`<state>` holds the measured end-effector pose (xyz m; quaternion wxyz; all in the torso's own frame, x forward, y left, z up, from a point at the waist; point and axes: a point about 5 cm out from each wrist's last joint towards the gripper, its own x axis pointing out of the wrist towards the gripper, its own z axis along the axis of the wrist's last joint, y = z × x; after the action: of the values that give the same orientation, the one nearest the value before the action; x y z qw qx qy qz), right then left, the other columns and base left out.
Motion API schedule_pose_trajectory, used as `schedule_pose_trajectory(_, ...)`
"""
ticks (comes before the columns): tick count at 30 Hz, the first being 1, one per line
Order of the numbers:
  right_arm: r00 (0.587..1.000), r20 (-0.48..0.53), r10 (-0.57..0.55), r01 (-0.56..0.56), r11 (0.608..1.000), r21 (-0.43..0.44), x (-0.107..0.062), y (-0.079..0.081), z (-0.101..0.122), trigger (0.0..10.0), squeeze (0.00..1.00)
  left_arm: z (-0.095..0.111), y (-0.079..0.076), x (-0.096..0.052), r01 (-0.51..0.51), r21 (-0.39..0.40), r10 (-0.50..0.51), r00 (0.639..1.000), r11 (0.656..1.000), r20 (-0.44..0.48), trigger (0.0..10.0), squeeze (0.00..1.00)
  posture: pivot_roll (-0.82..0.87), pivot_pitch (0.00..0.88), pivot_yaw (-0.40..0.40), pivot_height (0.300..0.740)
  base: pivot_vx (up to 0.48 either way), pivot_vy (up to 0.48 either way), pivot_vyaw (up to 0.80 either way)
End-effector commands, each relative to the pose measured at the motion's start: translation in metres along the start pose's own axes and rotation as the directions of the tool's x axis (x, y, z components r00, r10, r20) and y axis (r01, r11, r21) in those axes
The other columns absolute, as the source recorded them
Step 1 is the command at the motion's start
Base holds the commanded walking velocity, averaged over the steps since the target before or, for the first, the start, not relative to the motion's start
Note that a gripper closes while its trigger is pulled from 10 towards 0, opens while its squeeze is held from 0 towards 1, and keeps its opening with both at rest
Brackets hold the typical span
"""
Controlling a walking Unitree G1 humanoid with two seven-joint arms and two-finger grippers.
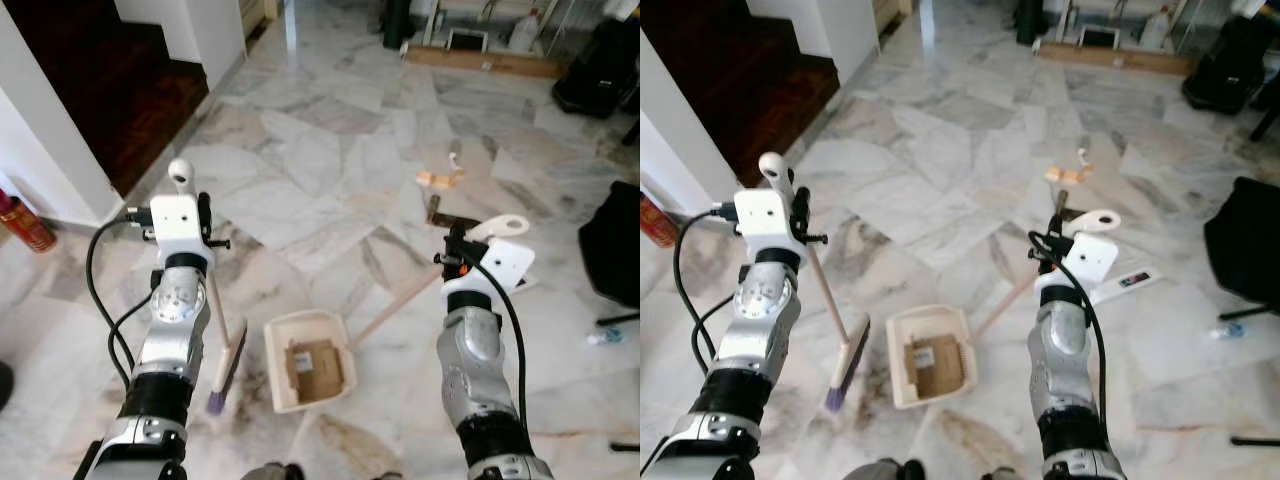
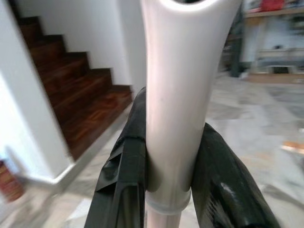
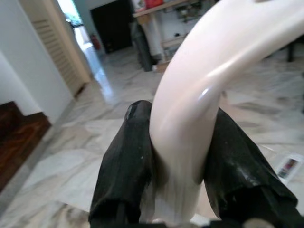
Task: Sweep floor
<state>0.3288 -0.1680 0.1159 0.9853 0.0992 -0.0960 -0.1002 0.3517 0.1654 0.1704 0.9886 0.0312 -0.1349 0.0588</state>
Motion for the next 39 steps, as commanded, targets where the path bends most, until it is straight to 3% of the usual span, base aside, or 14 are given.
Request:
schedule_pose_trajectory(1,0.998,0.058,0.016,-0.016,1.000,-0.009,0.004,0.003,0.011,10.0,0.00,0.009,0.003,0.003,-0.004,-0.008,0.005,0.999,1.000,0.042,10.0,0.00,0.01,0.121,0.012,0.740,0.000,0.277,0.67)
schedule_pose_trajectory(31,0.997,0.052,0.063,-0.063,0.998,0.002,0.004,0.010,0.010,10.0,0.00,0.011,0.008,0.006,-0.034,0.021,0.033,0.999,0.999,0.027,10.0,0.00,0.03,0.150,0.011,0.740,0.000,0.000,0.80)
schedule_pose_trajectory(39,0.997,0.042,0.071,-0.071,0.997,0.006,0.004,0.011,0.009,10.0,0.00,0.008,-0.007,0.009,0.077,-0.146,-0.088,0.994,0.986,-0.069,10.0,0.00,0.03,0.155,0.010,0.740,0.000,0.000,0.80)
